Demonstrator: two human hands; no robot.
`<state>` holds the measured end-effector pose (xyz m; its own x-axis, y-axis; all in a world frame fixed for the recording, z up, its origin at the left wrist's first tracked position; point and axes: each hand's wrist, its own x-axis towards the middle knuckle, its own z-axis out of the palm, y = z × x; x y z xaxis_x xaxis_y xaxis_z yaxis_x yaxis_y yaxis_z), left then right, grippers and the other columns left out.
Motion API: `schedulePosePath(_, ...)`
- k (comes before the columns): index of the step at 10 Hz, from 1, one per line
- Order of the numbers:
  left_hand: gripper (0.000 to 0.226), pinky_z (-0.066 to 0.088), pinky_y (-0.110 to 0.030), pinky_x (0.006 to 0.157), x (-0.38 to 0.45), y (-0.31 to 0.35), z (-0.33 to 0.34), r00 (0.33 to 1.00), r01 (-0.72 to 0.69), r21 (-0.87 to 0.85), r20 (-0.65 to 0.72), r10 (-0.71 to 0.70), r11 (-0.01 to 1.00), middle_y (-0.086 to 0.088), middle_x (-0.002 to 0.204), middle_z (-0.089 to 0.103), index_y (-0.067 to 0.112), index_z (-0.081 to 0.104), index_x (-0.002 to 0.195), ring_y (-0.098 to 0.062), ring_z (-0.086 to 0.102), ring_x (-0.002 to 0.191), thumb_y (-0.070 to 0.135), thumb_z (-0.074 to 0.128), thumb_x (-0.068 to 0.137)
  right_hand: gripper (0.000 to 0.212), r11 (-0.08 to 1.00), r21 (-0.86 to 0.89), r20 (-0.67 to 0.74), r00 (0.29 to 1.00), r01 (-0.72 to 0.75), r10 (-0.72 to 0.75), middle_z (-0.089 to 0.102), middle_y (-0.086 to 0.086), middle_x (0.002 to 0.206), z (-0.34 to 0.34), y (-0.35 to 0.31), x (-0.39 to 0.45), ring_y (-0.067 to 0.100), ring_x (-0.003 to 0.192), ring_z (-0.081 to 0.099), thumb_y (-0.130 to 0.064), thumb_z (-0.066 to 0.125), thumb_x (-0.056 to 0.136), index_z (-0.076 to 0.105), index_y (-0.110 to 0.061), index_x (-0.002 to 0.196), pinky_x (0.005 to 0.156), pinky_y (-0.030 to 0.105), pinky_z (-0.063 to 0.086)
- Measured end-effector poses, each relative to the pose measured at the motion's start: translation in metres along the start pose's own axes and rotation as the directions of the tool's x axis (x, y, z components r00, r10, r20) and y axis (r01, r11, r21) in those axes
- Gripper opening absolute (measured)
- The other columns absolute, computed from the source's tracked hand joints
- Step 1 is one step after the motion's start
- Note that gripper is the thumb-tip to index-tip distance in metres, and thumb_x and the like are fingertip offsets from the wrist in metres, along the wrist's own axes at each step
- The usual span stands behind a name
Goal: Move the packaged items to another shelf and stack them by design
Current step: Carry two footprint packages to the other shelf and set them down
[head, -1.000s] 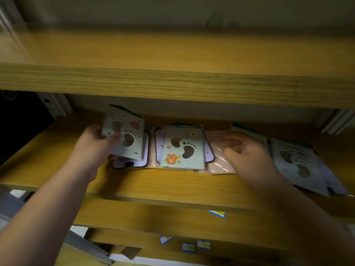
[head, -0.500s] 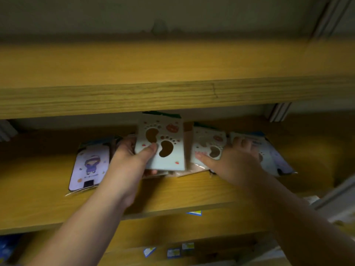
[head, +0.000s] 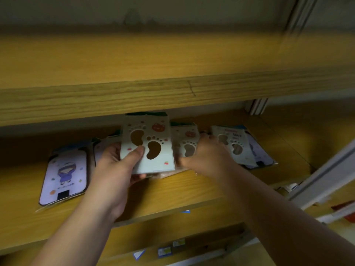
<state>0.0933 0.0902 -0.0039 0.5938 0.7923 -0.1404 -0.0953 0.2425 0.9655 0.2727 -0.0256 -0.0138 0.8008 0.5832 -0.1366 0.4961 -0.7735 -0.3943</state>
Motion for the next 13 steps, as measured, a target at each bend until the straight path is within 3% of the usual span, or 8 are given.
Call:
schedulePosePath(2,0.025,0.053,-0.026,0.051,-0.001,-0.005,-0.006,1.000,0.015,-0.042,-0.008,-0.015,0.999,-0.005,0.102,0.079,0.022,0.060,0.111,-0.024,0.076,0.092,0.021,0.071,0.088,0.058,0.807,0.587,0.058,0.998,-0.055,0.026,0.069,0.006,0.109,-0.012,0.010,0.002,0.023,0.087,0.073,-0.040,0.088,0.068,0.064,-0.019,0.116,0.064,0.040,0.064)
schedulePosePath(4,0.008,0.051,-0.022,0.044,-0.015,-0.007,-0.005,0.999,0.016,-0.080,-0.045,-0.020,0.997,0.003,0.081,0.079,0.020,0.060,0.102,-0.012,0.075,0.070,0.020,0.065,0.095,0.024,0.638,0.764,0.056,0.994,-0.102,0.091,0.066,0.018,0.103,-0.023,0.016,-0.006,0.036,0.078,0.072,-0.012,0.068,0.086,0.057,-0.017,0.107,0.034,0.024,0.047)
schedulePosePath(5,0.013,0.053,-0.023,0.045,-0.030,-0.005,-0.001,0.998,0.020,-0.068,-0.056,-0.024,0.997,0.000,0.086,0.079,0.018,0.060,0.107,-0.015,0.076,0.074,0.018,0.064,0.095,0.015,0.547,0.837,-0.049,0.998,0.018,0.042,0.066,-0.003,0.080,-0.033,0.034,-0.027,0.008,0.050,0.065,-0.014,0.065,0.088,0.061,-0.028,0.088,0.040,0.024,0.053)
schedulePosePath(7,0.027,0.055,-0.028,0.047,-0.075,-0.008,0.029,0.999,0.004,-0.016,-0.054,-0.005,1.000,-0.008,0.102,0.079,0.010,0.058,0.120,-0.023,0.077,0.082,0.012,0.064,0.095,0.006,0.256,0.964,-0.102,0.988,0.068,0.120,0.064,-0.008,0.086,-0.066,0.097,-0.089,0.007,0.061,0.064,-0.023,0.062,0.094,0.064,-0.028,0.091,0.048,0.018,0.055)
schedulePosePath(9,0.017,0.055,-0.028,0.047,-0.146,-0.024,0.095,0.999,-0.001,0.044,-0.042,0.002,0.999,-0.003,0.097,0.080,0.020,0.060,0.107,-0.020,0.077,0.080,0.010,0.062,0.093,0.071,0.273,0.960,-0.018,0.962,-0.060,0.273,0.047,0.007,0.144,-0.107,0.167,-0.156,0.011,0.109,0.043,-0.009,0.073,0.086,0.039,-0.013,0.148,0.075,0.014,0.046)
schedulePosePath(10,0.020,0.051,-0.024,0.042,-0.189,-0.036,0.137,1.000,-0.009,0.052,-0.008,0.009,0.999,-0.002,0.096,0.080,0.021,0.063,0.109,-0.019,0.077,0.076,0.008,0.062,0.093,0.055,0.195,0.974,0.075,0.973,-0.119,0.220,0.052,0.011,0.143,-0.124,0.210,-0.195,0.008,0.102,0.049,-0.014,0.068,0.092,0.048,-0.014,0.143,0.082,0.002,0.041)
schedulePosePath(11,0.014,0.052,-0.024,0.043,-0.228,-0.052,0.178,1.000,-0.017,0.033,0.015,0.017,0.999,-0.002,0.095,0.080,0.021,0.063,0.103,-0.023,0.078,0.080,0.011,0.063,0.093,0.012,0.251,0.965,-0.087,0.995,0.074,0.043,0.075,0.003,0.104,-0.140,0.262,-0.229,0.012,0.083,0.065,-0.028,0.066,0.089,0.076,-0.032,0.094,0.082,0.032,0.055)
schedulePosePath(13,0.020,0.055,-0.035,0.056,-0.277,-0.081,0.268,0.998,0.041,0.024,0.055,-0.042,0.999,-0.007,0.096,0.080,0.019,0.063,0.103,-0.027,0.078,0.084,0.011,0.068,0.085,0.019,0.281,0.950,-0.166,0.984,0.140,0.070,0.076,0.002,0.103,-0.182,0.375,-0.251,0.013,0.084,0.073,-0.031,0.062,0.095,0.072,-0.023,0.108,0.063,0.026,0.062)
